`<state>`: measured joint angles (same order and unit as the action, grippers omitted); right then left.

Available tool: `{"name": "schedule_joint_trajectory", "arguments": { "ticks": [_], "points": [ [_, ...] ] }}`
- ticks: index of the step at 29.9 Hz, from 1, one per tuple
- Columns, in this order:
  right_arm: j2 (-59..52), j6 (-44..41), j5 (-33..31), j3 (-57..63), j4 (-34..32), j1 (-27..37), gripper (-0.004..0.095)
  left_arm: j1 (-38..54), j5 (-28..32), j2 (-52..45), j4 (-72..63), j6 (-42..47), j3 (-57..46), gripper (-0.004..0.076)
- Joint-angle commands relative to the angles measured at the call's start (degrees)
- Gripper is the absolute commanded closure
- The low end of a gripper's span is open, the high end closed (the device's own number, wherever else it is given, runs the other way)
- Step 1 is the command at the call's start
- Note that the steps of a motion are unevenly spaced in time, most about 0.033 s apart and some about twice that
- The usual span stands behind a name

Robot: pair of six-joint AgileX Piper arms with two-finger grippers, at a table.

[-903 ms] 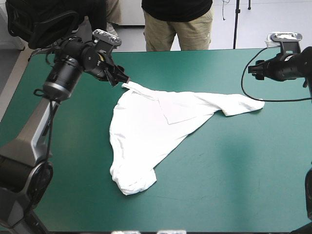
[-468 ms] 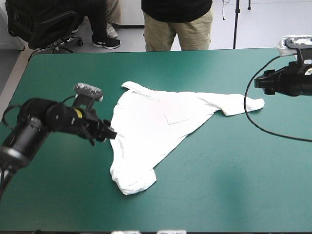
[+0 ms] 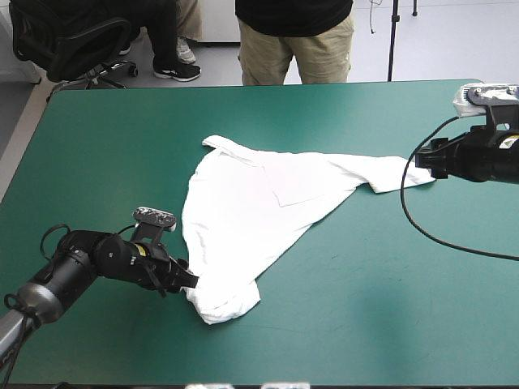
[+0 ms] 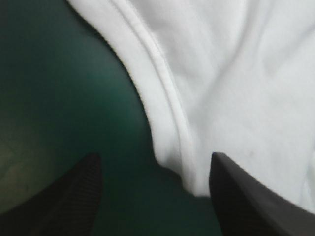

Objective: Fold the cloth

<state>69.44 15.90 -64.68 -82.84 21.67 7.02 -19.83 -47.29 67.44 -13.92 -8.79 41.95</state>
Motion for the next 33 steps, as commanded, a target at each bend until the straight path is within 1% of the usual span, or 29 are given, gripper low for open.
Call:
{"name": "schedule_joint_trajectory", "arguments": {
  "ticks": [1, 3, 8, 10, 13, 19, 22, 23, 25, 27, 31, 33],
  "points": [
    [-1.41, 1.7, 3.01, -1.42, 2.39, 0.27, 0.0308, -0.19, 6.12, 2.35, -1.93, -1.66, 1.14, 0.0269],
    [-1.41, 1.7, 2.29, -1.42, 2.68, 0.27, 0.0308, -0.19, 5.96, 4.88, -2.04, -2.51, 1.14, 0.0269],
    [-1.41, 1.7, 1.93, -1.42, 2.81, 0.27, 0.0309, -1.22, 2.68, 11.21, -3.5, -5.56, 0.66, 0.027],
    [-1.41, 1.7, 1.93, -1.42, 2.81, 0.27, 0.0325, -2.8, 2.19, 12.35, -4.69, -6.27, 0.66, 0.0285],
    [-1.41, 1.7, 2.03, -1.42, 2.81, 0.27, 0.0352, -7.05, 2.32, 12.86, -5.69, -6.36, 0.66, 0.0332],
    [-1.41, 1.7, 2.03, -1.42, 2.58, 0.27, 0.0355, -13.53, 1.64, 12.86, -4.0, -5.39, 0.66, 0.0459],
    [-1.41, 1.7, 2.03, -1.42, 2.49, 0.27, 0.0355, -13.52, 3.3, 12.86, -3.11, -5.41, 0.66, 0.0572],
    [-1.41, 1.7, 2.03, -1.42, 2.49, 0.27, 0.0355, -13.52, 3.84, 12.86, -1.9, -5.02, 0.66, 0.0644],
    [-1.41, 1.7, 1.67, -1.42, 2.49, 0.27, 0.0355, -13.52, 4.1, 12.86, 0.67, -3.77, 0.66, 0.0733],
    [-1.15, 1.7, 1.32, -1.32, 1.81, 0.27, 0.0355, -13.37, 3.99, 12.86, 2.91, -2.38, 0.66, 0.0733],
    [1.25, 1.7, 0.11, -1.33, 1.53, 0.27, 0.0355, -13.13, 3.43, 12.86, 3.44, -2.38, 0.76, 0.0733],
    [3.15, 1.7, 0.39, -1.33, 2.57, 0.27, 0.0355, -13.13, 3.53, 12.86, 3.44, -2.38, 0.76, 0.0733]
  ]
}}
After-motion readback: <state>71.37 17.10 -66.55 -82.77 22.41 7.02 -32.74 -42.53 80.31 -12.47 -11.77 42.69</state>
